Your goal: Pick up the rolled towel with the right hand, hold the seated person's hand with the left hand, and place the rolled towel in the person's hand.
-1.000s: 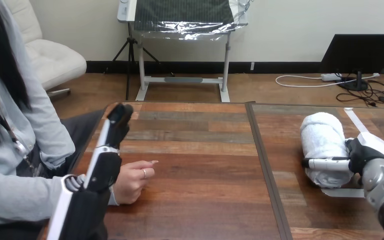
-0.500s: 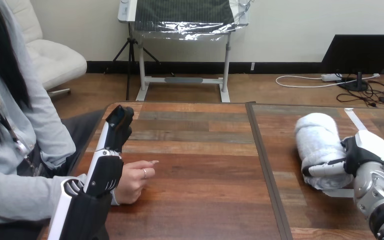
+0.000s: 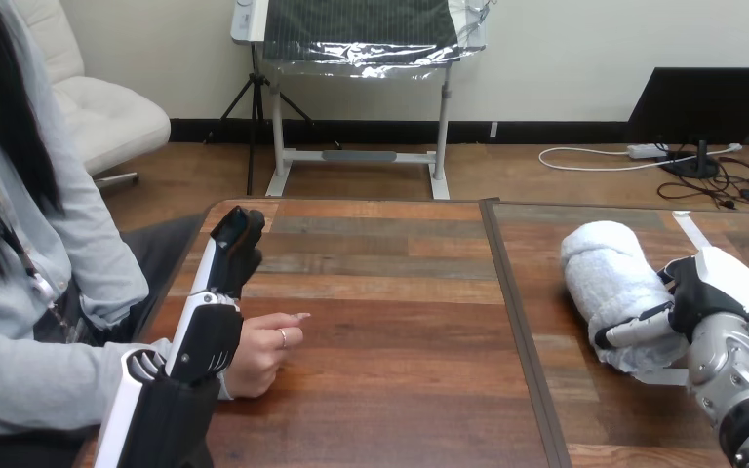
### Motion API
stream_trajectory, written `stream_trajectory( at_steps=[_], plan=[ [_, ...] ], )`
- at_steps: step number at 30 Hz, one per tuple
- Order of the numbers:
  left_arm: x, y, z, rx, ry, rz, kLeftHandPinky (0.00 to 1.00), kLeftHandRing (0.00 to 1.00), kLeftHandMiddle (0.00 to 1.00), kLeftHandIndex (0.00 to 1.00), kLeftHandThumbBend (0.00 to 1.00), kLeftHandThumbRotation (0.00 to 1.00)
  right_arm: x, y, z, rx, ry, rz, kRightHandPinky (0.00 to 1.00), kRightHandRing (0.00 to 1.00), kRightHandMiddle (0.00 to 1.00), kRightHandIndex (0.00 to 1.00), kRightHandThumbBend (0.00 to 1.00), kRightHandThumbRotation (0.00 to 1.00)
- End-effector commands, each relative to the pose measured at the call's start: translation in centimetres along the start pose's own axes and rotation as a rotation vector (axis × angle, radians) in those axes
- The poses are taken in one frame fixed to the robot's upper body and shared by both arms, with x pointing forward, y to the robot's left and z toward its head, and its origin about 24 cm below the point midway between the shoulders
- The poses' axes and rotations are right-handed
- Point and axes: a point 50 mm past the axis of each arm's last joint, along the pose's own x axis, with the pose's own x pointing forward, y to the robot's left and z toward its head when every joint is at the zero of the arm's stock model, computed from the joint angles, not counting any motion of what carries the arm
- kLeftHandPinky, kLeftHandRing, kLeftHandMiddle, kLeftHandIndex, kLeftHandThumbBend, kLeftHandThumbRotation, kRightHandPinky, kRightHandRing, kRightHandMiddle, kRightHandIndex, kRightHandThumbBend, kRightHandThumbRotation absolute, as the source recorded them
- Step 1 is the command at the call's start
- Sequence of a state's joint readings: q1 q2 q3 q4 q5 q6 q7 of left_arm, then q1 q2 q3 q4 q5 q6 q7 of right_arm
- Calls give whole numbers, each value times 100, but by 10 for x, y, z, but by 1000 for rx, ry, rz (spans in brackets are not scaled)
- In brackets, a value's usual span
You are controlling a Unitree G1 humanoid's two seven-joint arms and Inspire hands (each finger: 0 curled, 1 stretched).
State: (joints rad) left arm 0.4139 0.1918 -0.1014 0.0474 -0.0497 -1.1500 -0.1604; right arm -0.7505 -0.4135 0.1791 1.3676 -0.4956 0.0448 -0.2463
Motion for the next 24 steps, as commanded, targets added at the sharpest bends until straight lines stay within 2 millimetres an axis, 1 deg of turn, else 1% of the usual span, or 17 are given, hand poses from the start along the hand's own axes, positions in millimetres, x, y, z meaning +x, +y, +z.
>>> stream_trajectory(
  at_steps=[1,5,8,11,17,24],
  plan=[
    [15,4,4,12,-78,-14,95,100,100,100,100,57,-8,27,-8,36,26,68,41,54,58,52,85,0],
    [14,3,2,12,-74,-18,95,100,100,100,100,56,-8,25,-6,81,7,51,41,52,57,52,87,0],
    [14,3,1,26,-67,-21,95,100,100,100,100,56,-7,24,-4,97,-8,39,43,54,58,51,87,0],
    [14,3,0,37,-56,-27,95,100,100,100,100,56,-7,23,-2,122,-26,16,47,57,61,50,88,0],
    [13,3,-1,68,-50,-43,95,100,100,100,100,57,-8,21,2,186,-64,-20,47,57,61,49,89,0],
    [13,3,-1,90,-46,-54,96,100,100,100,100,60,-9,20,8,227,-106,-53,48,55,58,49,89,0]
  ],
)
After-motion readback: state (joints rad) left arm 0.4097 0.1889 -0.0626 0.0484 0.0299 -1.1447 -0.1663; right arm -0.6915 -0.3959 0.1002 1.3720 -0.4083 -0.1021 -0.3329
